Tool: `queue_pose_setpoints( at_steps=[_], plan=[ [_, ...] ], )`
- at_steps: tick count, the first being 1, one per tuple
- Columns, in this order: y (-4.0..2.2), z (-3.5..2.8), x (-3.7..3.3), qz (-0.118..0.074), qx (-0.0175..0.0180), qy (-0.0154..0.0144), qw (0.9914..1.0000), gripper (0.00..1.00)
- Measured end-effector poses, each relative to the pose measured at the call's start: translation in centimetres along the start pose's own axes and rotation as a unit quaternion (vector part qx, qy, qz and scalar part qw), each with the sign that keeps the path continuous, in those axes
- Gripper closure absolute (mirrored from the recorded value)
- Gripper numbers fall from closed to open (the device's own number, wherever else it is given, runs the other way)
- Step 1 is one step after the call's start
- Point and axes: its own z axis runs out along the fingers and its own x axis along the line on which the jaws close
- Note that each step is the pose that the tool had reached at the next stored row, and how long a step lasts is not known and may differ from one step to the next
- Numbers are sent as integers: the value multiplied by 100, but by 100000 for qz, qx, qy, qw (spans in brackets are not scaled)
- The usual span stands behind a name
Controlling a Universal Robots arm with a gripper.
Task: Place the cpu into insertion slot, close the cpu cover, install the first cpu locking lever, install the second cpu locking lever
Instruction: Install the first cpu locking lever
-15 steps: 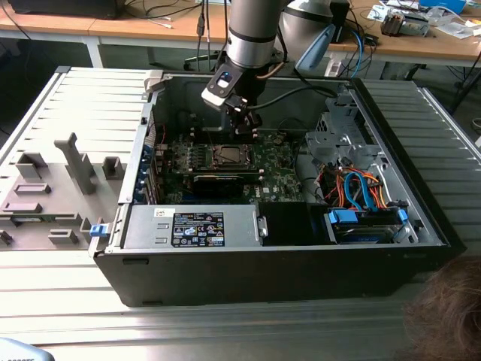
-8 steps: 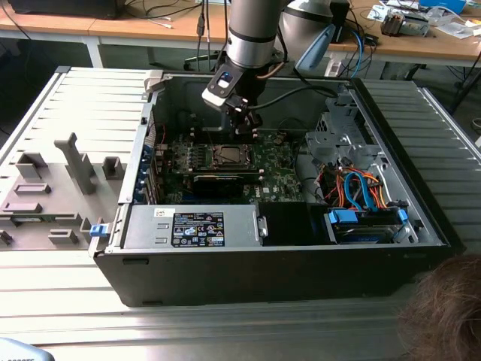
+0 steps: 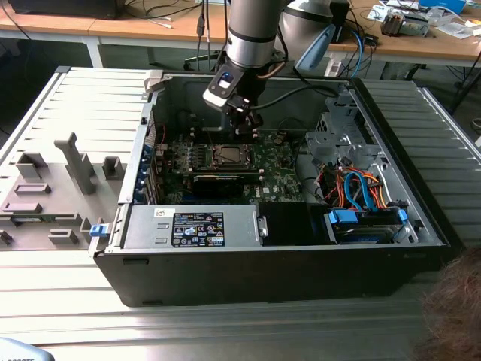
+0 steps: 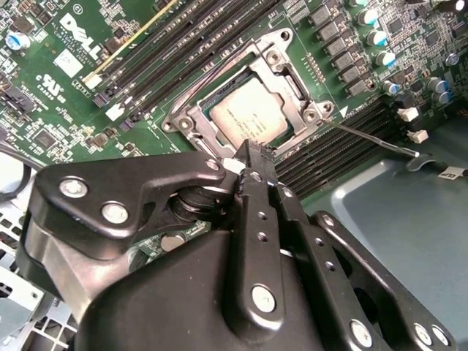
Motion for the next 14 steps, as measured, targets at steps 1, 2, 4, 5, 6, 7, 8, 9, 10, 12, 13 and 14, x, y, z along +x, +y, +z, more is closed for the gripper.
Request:
queue_pose_setpoints(
  at_steps=[1,2,4,5,6,7,8,9,10,12,13,14],
  plan=[
    [0,0,0,-377,11,-17,99999,89],
    [0,0,0,-469,12,-20,99999,89],
    [0,0,0,-600,16,-26,99998,89],
    [0,0,0,-641,19,-29,99998,89],
    [0,0,0,-719,21,-31,99997,89],
    [0,0,0,-778,22,-35,99997,89],
    [0,0,0,-837,24,-36,99996,89],
    [0,0,0,-916,25,-42,99996,89],
    [0,0,0,-972,27,-44,99995,89],
    [0,0,0,-1104,30,-50,99994,89],
    [0,0,0,-1184,33,-53,99993,89],
    [0,0,0,-1347,38,-61,99991,89]
  ],
)
